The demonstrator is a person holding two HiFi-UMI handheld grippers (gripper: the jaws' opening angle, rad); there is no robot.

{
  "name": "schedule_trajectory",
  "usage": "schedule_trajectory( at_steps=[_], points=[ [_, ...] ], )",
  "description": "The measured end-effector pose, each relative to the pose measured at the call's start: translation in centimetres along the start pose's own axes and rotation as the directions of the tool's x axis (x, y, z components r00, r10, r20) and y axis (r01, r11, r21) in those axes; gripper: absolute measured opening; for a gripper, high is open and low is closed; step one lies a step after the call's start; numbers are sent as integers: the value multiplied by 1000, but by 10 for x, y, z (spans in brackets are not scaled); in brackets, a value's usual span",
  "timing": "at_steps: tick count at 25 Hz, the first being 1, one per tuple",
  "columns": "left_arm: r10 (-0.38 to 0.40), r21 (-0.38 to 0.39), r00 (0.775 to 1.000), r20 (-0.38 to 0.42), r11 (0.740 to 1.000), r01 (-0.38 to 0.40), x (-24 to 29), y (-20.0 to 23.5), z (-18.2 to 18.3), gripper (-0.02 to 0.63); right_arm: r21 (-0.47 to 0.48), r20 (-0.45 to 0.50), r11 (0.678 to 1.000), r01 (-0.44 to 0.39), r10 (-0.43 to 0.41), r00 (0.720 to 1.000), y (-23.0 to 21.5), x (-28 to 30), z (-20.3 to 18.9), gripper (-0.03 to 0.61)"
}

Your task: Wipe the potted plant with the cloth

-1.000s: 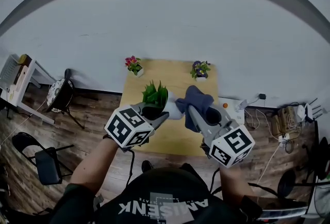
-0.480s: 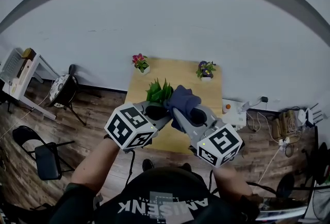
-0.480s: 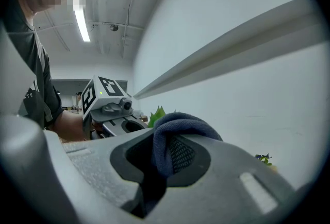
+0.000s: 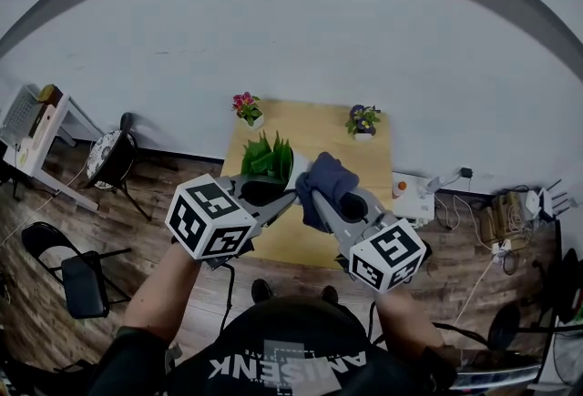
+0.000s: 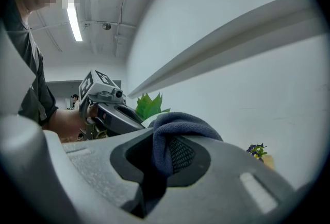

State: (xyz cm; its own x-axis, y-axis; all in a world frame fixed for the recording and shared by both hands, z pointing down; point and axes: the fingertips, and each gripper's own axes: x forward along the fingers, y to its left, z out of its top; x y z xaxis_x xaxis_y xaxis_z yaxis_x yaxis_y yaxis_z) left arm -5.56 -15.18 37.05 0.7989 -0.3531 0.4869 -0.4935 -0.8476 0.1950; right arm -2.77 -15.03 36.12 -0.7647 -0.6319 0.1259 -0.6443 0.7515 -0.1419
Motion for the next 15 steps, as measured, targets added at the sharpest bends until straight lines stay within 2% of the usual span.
schedule_trajectory(
  at_steps=[15],
  points=[
    [-53, 7, 997, 53, 999, 53, -5, -3, 7, 15, 53, -68, 995, 90, -86, 994, -33, -23, -38, 43]
  ],
)
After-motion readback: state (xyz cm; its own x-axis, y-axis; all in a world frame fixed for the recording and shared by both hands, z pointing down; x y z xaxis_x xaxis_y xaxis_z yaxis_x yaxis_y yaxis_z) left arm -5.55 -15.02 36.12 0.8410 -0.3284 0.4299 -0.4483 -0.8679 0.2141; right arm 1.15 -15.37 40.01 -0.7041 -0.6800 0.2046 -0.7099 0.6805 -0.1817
